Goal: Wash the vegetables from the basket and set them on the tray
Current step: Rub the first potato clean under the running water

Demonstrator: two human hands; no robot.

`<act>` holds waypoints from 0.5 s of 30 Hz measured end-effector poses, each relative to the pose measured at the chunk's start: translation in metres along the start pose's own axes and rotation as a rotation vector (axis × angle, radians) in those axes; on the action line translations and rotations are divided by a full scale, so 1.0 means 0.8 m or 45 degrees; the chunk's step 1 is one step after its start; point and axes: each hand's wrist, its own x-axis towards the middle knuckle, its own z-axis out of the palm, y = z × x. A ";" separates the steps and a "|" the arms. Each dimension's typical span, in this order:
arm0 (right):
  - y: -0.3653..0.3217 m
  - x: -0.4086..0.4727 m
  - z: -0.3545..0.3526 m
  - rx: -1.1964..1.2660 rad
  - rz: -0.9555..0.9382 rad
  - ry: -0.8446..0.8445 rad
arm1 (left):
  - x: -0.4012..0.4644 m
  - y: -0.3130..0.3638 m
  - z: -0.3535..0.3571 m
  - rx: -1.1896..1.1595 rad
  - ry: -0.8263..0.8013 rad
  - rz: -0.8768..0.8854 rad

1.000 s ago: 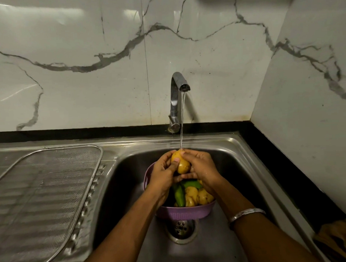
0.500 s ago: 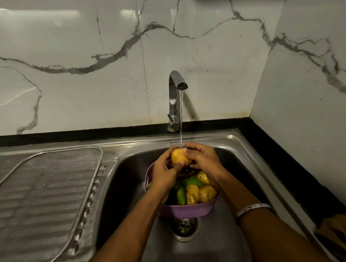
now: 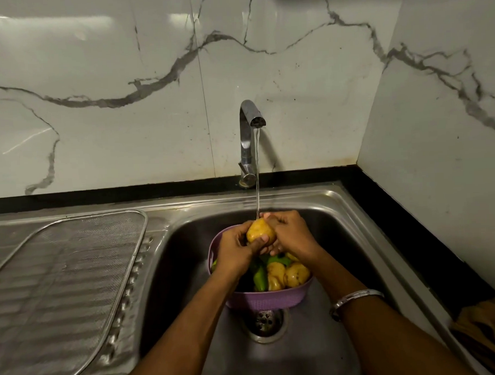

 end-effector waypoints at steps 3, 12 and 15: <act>0.002 -0.006 0.003 0.027 -0.016 -0.067 | -0.001 -0.001 0.001 -0.005 -0.017 0.025; 0.004 -0.002 0.004 0.162 -0.042 -0.110 | -0.004 0.005 -0.005 -0.107 -0.052 0.012; 0.003 -0.001 0.005 0.200 -0.047 -0.088 | -0.002 0.003 -0.007 -0.158 -0.038 -0.019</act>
